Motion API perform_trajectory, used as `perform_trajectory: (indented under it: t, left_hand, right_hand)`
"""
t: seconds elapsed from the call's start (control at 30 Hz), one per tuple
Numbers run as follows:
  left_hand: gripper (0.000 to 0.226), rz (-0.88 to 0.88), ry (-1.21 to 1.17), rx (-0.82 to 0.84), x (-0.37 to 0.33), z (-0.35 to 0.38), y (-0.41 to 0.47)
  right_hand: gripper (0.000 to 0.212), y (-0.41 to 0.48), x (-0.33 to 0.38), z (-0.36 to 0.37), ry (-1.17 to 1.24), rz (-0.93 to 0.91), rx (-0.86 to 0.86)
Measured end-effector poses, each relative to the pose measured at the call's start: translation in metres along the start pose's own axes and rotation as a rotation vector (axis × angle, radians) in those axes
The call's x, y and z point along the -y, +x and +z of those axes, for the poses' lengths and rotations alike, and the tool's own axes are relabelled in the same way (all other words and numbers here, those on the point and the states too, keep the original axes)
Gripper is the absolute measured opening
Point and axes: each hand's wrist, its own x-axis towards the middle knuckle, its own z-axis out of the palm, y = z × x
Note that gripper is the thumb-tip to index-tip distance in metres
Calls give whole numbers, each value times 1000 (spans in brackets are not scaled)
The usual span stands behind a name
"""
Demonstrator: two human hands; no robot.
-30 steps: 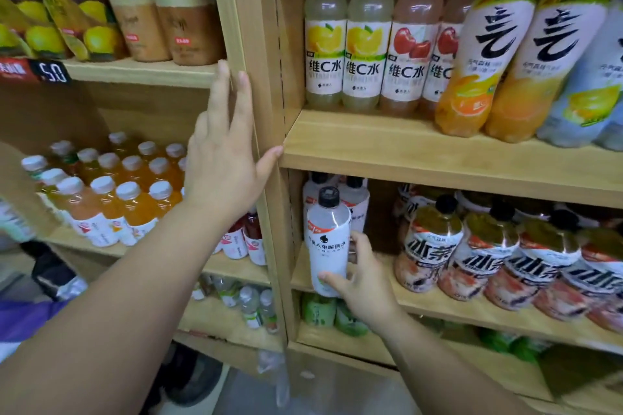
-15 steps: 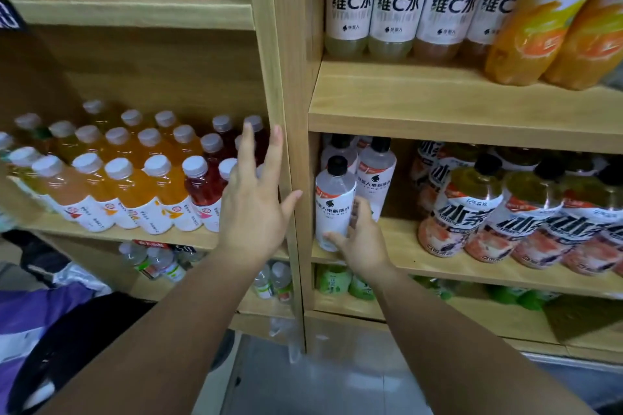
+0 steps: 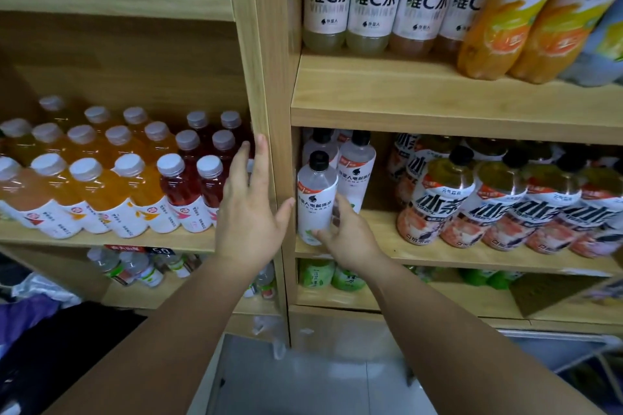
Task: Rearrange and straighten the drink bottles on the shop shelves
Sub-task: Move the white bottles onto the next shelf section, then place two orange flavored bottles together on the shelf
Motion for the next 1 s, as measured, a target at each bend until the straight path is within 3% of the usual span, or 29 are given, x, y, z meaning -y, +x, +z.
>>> perform_trajectory:
  t: [0.13,0.33,0.53,0.63,0.83,1.0]
  left_hand:
    - [95,5,40,-153,-16,-6,-8]
    - [73,124,-67,-292,-82,-16,6]
    - [62,199,-211,-292,-169,-20,45]
    - [69,149,-280,-155,-206,-12,73]
    - [83,-30,-358,-42,-243,24,139]
    - [72,-102,-552,68,-262,45,170]
  right_hand:
    - [80,-17,14,-28,-8,-7,-87]
    - [19,-68,39,-110,34,-302,-362]
    - [4,-86,67,-224,36,-483,-623]
    - [13,-76,68,-275,34,-467,-649]
    - [59,-39,59,-341,-114,-417,-530]
    - [71,-14,63,-353,-124,-435,-497]
